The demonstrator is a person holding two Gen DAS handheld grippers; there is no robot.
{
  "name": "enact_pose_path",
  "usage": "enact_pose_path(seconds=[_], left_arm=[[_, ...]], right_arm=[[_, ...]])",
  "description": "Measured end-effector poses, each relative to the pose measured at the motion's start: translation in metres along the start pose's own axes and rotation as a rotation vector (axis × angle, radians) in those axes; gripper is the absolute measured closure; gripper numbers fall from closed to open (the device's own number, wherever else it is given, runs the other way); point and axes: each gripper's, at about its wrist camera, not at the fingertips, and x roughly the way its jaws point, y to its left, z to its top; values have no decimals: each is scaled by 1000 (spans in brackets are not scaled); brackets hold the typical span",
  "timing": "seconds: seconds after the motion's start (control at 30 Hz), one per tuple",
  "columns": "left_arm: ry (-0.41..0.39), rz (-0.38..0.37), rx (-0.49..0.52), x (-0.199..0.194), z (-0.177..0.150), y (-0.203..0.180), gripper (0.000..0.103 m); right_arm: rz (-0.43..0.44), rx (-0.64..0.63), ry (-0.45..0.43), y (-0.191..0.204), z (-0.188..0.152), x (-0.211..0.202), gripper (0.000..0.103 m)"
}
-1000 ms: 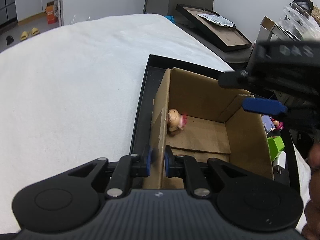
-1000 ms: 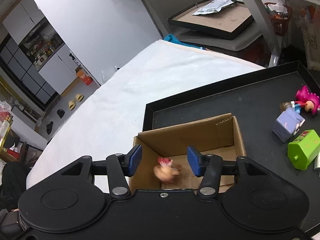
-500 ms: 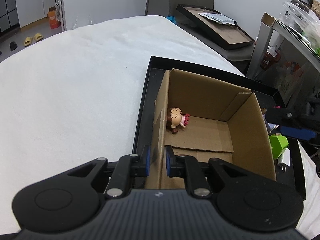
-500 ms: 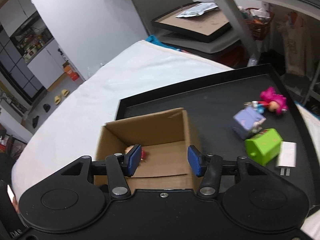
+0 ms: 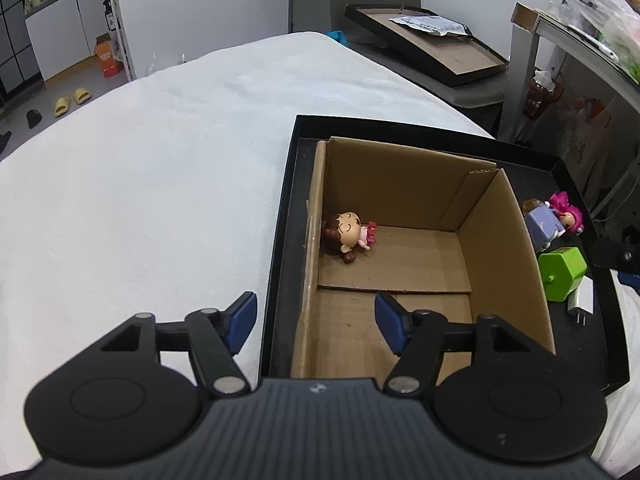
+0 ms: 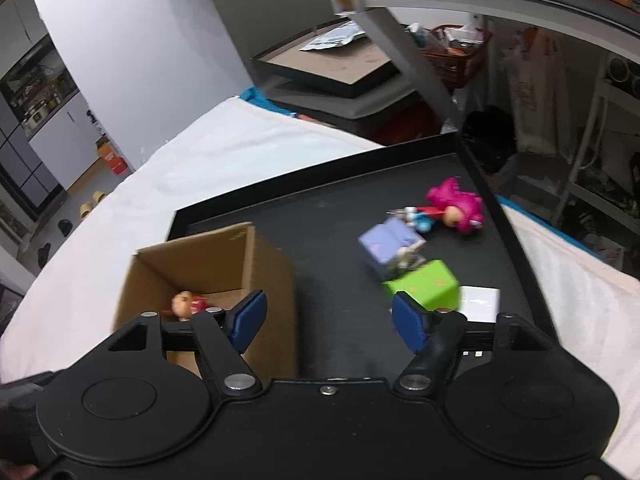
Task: Organize rigid objects
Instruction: 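Carry the doll figure into the cardboard box with the right gripper and release, then grasp the white USB charger with the right gripper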
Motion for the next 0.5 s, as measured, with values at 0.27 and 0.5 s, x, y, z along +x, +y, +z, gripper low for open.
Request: enact_pose_path(seconds=[0.27, 0.5], left_arm=[[0, 41, 36, 0, 0, -13, 36], [-21, 75, 69, -4, 0, -25, 35]], right_arm=[[-20, 56, -13, -33, -16, 8, 32], [-43, 145, -43, -61, -30, 16, 32]])
